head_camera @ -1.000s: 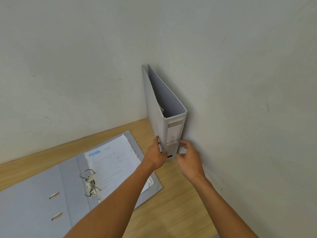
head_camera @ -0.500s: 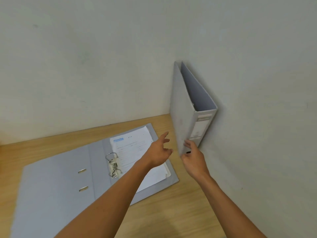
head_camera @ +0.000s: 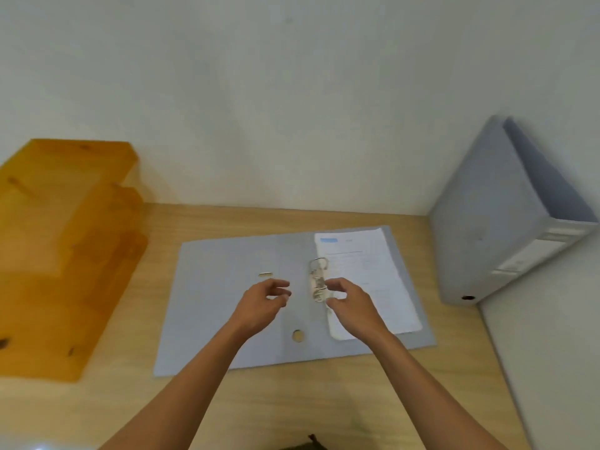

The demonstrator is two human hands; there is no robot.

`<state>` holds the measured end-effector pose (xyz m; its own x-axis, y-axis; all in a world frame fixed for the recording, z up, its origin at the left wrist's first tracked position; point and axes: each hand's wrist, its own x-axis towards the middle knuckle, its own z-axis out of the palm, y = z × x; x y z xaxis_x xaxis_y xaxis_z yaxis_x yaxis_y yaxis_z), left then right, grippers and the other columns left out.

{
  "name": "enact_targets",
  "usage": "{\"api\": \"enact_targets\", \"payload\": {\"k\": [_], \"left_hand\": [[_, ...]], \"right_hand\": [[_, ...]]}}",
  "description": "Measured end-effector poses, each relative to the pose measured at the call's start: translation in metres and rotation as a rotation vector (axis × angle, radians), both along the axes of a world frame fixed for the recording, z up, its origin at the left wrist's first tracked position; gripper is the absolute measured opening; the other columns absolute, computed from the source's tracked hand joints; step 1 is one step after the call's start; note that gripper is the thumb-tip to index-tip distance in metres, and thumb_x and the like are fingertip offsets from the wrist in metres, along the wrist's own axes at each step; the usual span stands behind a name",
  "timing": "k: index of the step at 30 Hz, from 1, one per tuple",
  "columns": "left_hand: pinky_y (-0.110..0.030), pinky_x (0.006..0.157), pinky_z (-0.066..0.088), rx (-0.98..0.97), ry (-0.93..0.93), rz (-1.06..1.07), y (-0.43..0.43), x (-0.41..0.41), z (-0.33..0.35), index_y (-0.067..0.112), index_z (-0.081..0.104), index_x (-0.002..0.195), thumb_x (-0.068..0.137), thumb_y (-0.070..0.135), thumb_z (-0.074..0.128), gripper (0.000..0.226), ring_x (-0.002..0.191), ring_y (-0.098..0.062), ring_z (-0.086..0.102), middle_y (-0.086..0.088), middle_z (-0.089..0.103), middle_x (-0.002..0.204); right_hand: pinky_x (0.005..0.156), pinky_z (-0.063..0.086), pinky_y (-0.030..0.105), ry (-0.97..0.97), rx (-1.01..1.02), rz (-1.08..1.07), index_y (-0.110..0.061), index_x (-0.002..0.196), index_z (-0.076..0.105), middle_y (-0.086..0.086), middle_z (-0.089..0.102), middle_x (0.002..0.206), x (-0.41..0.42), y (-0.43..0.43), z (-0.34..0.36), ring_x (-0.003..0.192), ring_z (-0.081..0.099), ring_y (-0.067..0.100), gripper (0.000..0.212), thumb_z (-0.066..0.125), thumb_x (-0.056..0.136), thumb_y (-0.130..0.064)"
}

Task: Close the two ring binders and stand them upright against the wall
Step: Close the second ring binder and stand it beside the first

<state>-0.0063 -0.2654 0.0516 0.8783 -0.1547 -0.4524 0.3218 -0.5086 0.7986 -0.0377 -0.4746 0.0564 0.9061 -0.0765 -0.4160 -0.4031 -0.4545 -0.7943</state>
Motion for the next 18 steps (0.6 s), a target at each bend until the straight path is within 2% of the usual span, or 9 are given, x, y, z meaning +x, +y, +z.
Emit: {"api": "enact_targets", "payload": {"k": [2,5,8,9,11,13,15,18], "left_hand": [[-0.037,0.086,0.058,0.014,0.035,0.078,0.043,-0.008,-0.007,0.022,0.064,0.125,0.095,0.018,0.059,0.031,0.105,-0.013,0.071,0.005,0.074,0.116],[-0.04,0.096,0.055,0.044,0.058,0.169,0.096,-0.016,-0.02,0.021,0.064,0.127,0.096,0.019,0.059,0.031,0.112,-0.016,0.068,0.005,0.073,0.117],[-0.03,0.088,0.052,0.05,0.091,0.248,0.133,-0.026,-0.032,0.018,0.06,0.131,0.097,0.019,0.058,0.034,0.114,-0.017,0.064,0.0,0.068,0.127],[-0.028,0.087,0.05,0.06,0.104,0.273,0.144,-0.029,-0.035,0.017,0.058,0.135,0.097,0.019,0.058,0.037,0.115,-0.017,0.063,-0.001,0.065,0.133],[-0.031,0.096,0.047,0.097,0.13,0.313,0.16,-0.033,-0.042,0.015,0.051,0.142,0.097,0.021,0.059,0.046,0.126,-0.022,0.058,-0.004,0.056,0.144],[-0.032,0.101,0.042,0.134,0.169,0.382,0.182,-0.037,-0.051,0.012,0.044,0.148,0.097,0.021,0.06,0.054,0.136,-0.028,0.05,-0.008,0.046,0.153],[-0.031,0.1,0.043,0.154,0.214,0.456,0.2,-0.04,-0.058,0.008,0.038,0.151,0.095,0.019,0.061,0.061,0.136,-0.031,0.049,-0.013,0.041,0.155],[-0.037,0.103,0.044,0.126,0.311,0.51,0.213,-0.045,-0.064,0.004,0.03,0.154,0.094,0.018,0.062,0.069,0.136,-0.033,0.049,-0.017,0.04,0.156]], "right_hand": [[0.093,0.039,0.022,0.036,0.002,0.069,-0.024,0.137,0.058,-0.005,0.058,0.143,0.001,0.034,-0.012,0.116,0.056,0.01,0.042,0.055,0.096,-0.015],[0.087,0.043,0.018,0.081,-0.002,0.157,-0.024,0.136,0.059,-0.005,0.058,0.142,0.002,0.079,-0.03,0.112,0.056,0.01,0.041,0.056,0.097,-0.016],[0.096,0.039,0.022,0.13,-0.011,0.208,-0.023,0.135,0.06,-0.002,0.058,0.143,0.002,0.112,-0.047,0.128,0.055,0.014,0.039,0.057,0.096,-0.017],[0.097,0.039,0.023,0.143,-0.017,0.227,-0.022,0.134,0.06,-0.002,0.058,0.144,0.003,0.123,-0.051,0.13,0.054,0.015,0.039,0.057,0.096,-0.017],[0.101,0.041,0.026,0.164,-0.027,0.247,-0.022,0.135,0.06,-0.001,0.057,0.144,0.004,0.136,-0.057,0.132,0.054,0.016,0.039,0.058,0.096,-0.018],[0.106,0.047,0.035,0.184,-0.034,0.279,-0.022,0.136,0.059,0.001,0.056,0.145,0.01,0.155,-0.063,0.131,0.055,0.019,0.04,0.058,0.096,-0.019],[0.107,0.048,0.041,0.202,-0.045,0.308,-0.022,0.137,0.057,0.002,0.054,0.147,0.014,0.171,-0.066,0.131,0.055,0.02,0.041,0.058,0.097,-0.021],[0.109,0.047,0.039,0.242,-0.054,0.334,-0.024,0.142,0.053,0.001,0.049,0.152,0.018,0.186,-0.07,0.134,0.052,0.022,0.045,0.057,0.097,-0.022]]}}
